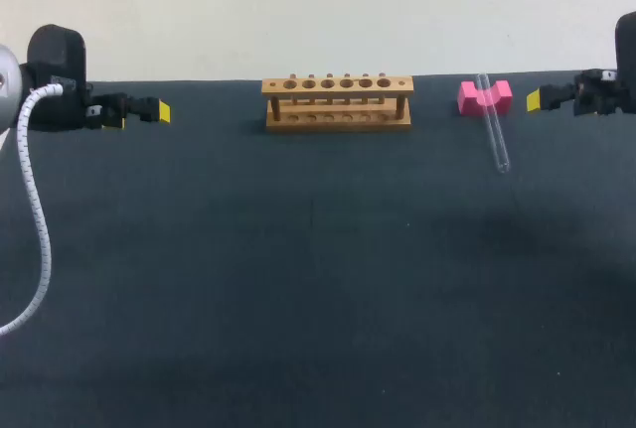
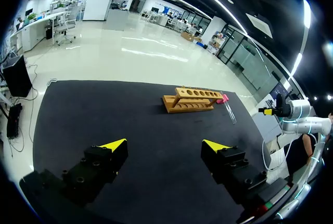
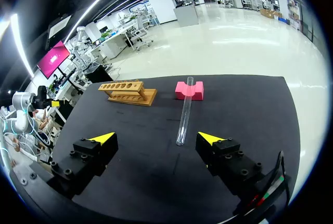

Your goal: Grasp the test tube, adjust it, and insert it.

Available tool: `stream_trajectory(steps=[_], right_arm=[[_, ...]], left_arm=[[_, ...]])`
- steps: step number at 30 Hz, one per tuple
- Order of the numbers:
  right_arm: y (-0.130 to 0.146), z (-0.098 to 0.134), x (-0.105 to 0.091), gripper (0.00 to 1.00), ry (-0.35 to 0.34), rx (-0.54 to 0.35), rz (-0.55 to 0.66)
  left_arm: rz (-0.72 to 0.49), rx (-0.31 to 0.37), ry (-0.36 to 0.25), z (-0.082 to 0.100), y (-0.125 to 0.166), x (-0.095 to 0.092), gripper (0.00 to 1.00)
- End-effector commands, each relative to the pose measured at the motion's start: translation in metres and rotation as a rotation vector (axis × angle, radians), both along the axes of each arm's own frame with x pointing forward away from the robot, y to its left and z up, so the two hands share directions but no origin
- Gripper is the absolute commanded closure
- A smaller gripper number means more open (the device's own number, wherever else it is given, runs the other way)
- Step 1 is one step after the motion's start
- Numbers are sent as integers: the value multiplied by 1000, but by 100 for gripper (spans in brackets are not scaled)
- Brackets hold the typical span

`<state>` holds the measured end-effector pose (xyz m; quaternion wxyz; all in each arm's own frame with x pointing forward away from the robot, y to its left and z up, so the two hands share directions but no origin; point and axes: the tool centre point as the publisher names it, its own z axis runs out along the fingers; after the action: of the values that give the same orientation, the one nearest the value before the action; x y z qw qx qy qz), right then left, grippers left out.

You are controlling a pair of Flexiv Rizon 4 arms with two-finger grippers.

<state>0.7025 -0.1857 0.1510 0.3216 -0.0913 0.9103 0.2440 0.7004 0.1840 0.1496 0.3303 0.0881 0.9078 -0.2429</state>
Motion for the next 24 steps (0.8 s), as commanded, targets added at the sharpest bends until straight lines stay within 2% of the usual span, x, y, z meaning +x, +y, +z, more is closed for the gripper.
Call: stream_trajectory(steps=[1,13,15,21,24], right_arm=[[0,2,1,0,8,-4,2],[0,2,1,0,8,-4,2],[0,2,1,0,8,-4,2],[0,2,1,0,8,-4,2],[0,2,1,0,8,-4,2]], left_arm=[[2,4,4,1,0,0,0],[2,4,4,1,0,0,0],[-42,-7,-4,-1,0,5,0],[-216,-4,-103,-4,6,26,0],[-285,10,-134,-8,9,39,0]])
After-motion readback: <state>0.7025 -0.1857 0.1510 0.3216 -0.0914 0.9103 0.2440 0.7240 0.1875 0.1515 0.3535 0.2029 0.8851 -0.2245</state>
